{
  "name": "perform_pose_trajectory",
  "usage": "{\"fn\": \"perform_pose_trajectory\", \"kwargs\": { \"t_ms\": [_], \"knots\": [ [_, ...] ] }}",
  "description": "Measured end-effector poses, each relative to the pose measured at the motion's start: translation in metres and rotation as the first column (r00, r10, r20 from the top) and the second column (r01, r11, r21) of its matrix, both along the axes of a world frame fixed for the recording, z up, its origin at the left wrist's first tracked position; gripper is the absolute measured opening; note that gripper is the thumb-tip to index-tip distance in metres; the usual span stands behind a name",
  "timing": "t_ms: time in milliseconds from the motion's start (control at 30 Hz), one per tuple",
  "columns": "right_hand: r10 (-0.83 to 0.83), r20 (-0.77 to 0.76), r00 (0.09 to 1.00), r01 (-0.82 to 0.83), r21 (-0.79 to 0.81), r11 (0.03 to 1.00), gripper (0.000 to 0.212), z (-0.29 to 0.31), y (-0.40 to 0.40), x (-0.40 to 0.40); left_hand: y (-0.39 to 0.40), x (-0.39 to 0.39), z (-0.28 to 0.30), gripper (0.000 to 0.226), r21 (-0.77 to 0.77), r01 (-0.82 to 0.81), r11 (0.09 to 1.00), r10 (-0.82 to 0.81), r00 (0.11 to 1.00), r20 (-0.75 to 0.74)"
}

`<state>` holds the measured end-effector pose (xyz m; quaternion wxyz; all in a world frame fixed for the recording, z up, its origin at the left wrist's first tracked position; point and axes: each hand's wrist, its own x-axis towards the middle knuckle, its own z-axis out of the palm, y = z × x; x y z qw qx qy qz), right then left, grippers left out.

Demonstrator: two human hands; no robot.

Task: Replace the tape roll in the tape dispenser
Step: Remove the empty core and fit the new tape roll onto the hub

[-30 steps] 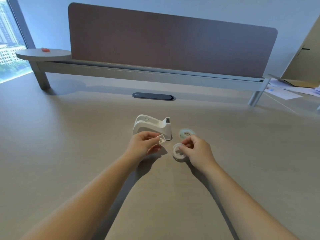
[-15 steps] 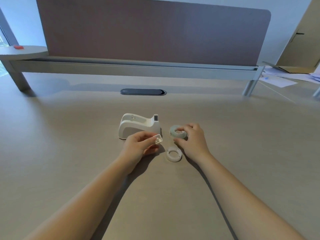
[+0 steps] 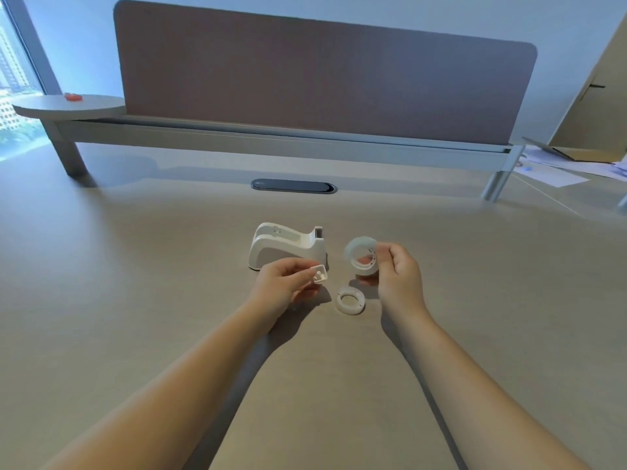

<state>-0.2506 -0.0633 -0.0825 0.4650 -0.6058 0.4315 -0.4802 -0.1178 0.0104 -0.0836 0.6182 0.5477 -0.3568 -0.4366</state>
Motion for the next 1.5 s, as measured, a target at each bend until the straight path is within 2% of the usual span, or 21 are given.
{"fn": "perform_pose_trajectory", "kwargs": {
  "t_ms": [100,300,433,500,633,800,1000,1333,1500],
  "knots": [
    [0.018,0.0,1.0,-0.018,-0.004,1.0,0.022,0.003,0.011,0.004,0.011,0.004,0.004,0.014,-0.005,-0.022,1.0,0.022,1.0,0.001],
    [0.218,-0.041,0.975,-0.218,0.003,0.976,0.016,0.008,0.03,0.029,0.025,0.024,0.006,0.015,0.011,-0.083,0.996,0.084,0.992,-0.09],
    [0.325,0.039,0.945,-0.325,-0.012,0.946,0.015,0.008,0.036,0.041,0.024,0.032,0.007,0.016,0.009,-0.07,0.998,0.07,0.985,-0.157],
    [0.34,0.023,0.94,-0.338,-0.053,0.94,0.016,0.004,0.035,0.044,0.023,0.034,0.006,0.019,0.002,-0.05,0.999,0.049,0.984,-0.173],
    [0.342,-0.107,0.933,-0.357,-0.173,0.918,0.022,0.001,0.031,0.045,0.022,0.034,0.002,0.018,-0.023,0.022,0.999,-0.025,0.986,-0.163],
    [0.341,-0.187,0.921,-0.373,-0.175,0.911,0.028,0.001,0.028,0.044,0.02,0.033,0.002,0.013,-0.066,0.102,0.993,-0.11,0.987,-0.118],
    [0.355,-0.226,0.907,-0.397,-0.181,0.9,0.027,-0.001,0.027,0.045,0.019,0.034,-0.001,0.014,-0.072,0.086,0.994,-0.091,0.993,-0.069],
    [0.383,-0.186,0.905,-0.4,-0.065,0.914,0.015,-0.002,0.023,0.049,0.015,0.04,-0.002,0.014,-0.062,0.057,0.996,-0.059,0.998,-0.029],
    [0.418,-0.068,0.906,-0.415,0.057,0.908,0.014,0.004,0.024,0.053,0.014,0.042,0.001,0.014,-0.086,0.044,0.995,-0.047,0.998,-0.037]
  ]
}}
